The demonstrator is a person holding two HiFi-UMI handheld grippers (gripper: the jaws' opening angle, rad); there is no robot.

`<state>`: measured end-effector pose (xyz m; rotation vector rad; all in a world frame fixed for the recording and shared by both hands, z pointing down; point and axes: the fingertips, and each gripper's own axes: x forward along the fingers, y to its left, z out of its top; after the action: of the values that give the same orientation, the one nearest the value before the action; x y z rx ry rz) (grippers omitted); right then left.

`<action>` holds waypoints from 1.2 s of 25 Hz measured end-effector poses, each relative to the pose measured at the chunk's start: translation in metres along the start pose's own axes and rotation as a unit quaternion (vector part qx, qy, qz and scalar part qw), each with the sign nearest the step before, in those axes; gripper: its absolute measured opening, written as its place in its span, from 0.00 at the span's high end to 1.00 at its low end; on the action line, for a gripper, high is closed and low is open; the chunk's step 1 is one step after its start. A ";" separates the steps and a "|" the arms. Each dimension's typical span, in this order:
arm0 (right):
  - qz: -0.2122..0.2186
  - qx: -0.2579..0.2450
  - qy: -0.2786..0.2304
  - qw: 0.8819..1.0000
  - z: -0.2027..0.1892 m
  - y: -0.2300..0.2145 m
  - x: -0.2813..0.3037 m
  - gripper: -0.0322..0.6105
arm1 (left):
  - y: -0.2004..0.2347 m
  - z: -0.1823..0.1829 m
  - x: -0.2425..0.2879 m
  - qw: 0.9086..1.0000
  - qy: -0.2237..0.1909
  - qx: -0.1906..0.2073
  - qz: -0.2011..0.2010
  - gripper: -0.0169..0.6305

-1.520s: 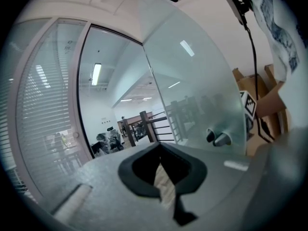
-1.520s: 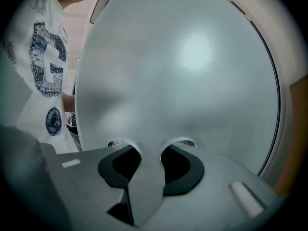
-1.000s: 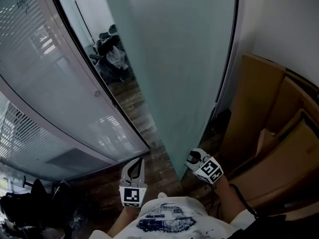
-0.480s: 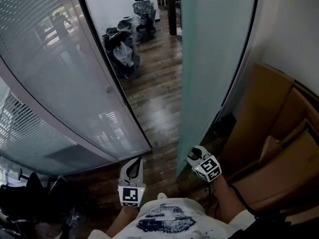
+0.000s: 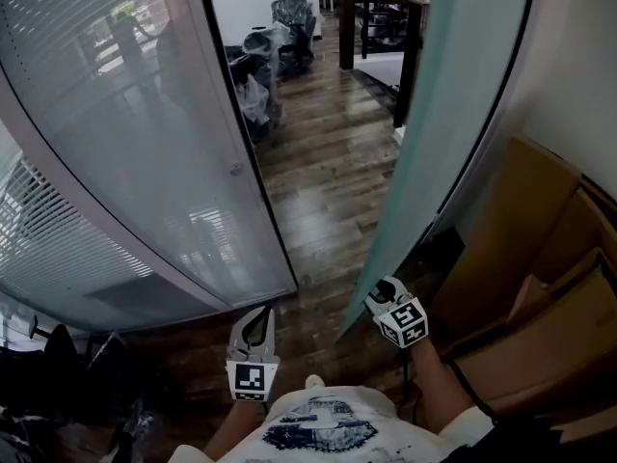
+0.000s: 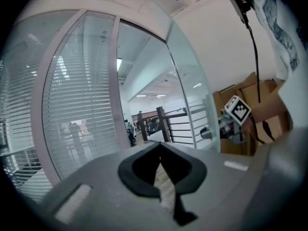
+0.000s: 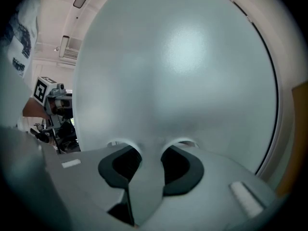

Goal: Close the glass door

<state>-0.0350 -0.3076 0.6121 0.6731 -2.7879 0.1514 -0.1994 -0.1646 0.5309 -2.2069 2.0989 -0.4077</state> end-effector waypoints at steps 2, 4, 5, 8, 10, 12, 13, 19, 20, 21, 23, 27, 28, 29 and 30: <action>-0.005 0.002 -0.001 1.000 0.003 -0.003 0.009 0.75 | 0.007 -0.004 -0.001 1.000 0.002 -0.003 0.002 0.97; -0.010 0.003 -0.002 1.000 0.006 -0.005 0.018 0.75 | 0.016 -0.008 -0.003 1.000 0.003 -0.007 0.005 0.97; -0.013 0.003 -0.002 1.000 0.009 -0.004 0.023 0.75 | 0.022 -0.010 -0.005 1.000 0.003 -0.008 0.006 0.97; -0.021 0.004 -0.004 1.000 0.014 0.001 0.038 0.75 | 0.040 -0.018 -0.014 1.000 0.003 -0.012 0.011 0.97; -0.026 0.004 -0.006 1.000 0.017 0.002 0.047 0.75 | 0.050 -0.022 -0.019 1.000 0.003 -0.014 0.016 0.97; -0.029 0.004 -0.006 1.000 0.020 0.001 0.057 0.75 | 0.058 -0.025 -0.023 1.000 0.002 -0.016 0.021 0.97; -0.031 0.005 -0.006 0.999 0.021 0.000 0.061 0.75 | 0.061 -0.027 -0.024 1.000 0.003 -0.018 0.024 0.97; -0.044 0.008 -0.007 0.999 0.031 -0.007 0.084 0.75 | 0.079 -0.034 -0.032 0.999 0.007 -0.031 0.037 0.97; -0.046 0.008 -0.007 0.999 0.033 -0.008 0.089 0.75 | 0.082 -0.035 -0.032 0.999 0.008 -0.031 0.039 0.97; -0.049 0.008 -0.008 0.999 0.034 -0.009 0.094 0.75 | 0.085 -0.037 -0.033 0.999 0.008 -0.032 0.042 0.97; -0.054 0.010 -0.010 0.998 0.035 -0.010 0.102 0.75 | 0.090 -0.041 -0.033 0.998 0.008 -0.035 0.048 0.97; -0.067 0.009 -0.006 0.998 0.037 -0.014 0.115 0.75 | 0.095 -0.044 -0.034 0.998 0.009 -0.042 0.054 0.97; -0.069 0.009 -0.004 0.998 0.038 -0.014 0.119 0.75 | 0.097 -0.045 -0.034 0.997 0.010 -0.043 0.055 0.97; -0.071 0.009 -0.003 0.997 0.039 -0.015 0.122 0.75 | 0.099 -0.046 -0.034 0.997 0.012 -0.044 0.057 0.97; -0.072 0.009 -0.002 0.997 0.040 -0.016 0.125 0.75 | 0.102 -0.047 -0.035 0.997 0.015 -0.045 0.059 0.97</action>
<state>-0.1443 -0.3820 0.6096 0.8777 -2.7329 0.1469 -0.3105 -0.1310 0.5477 -2.1209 2.2930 -0.3447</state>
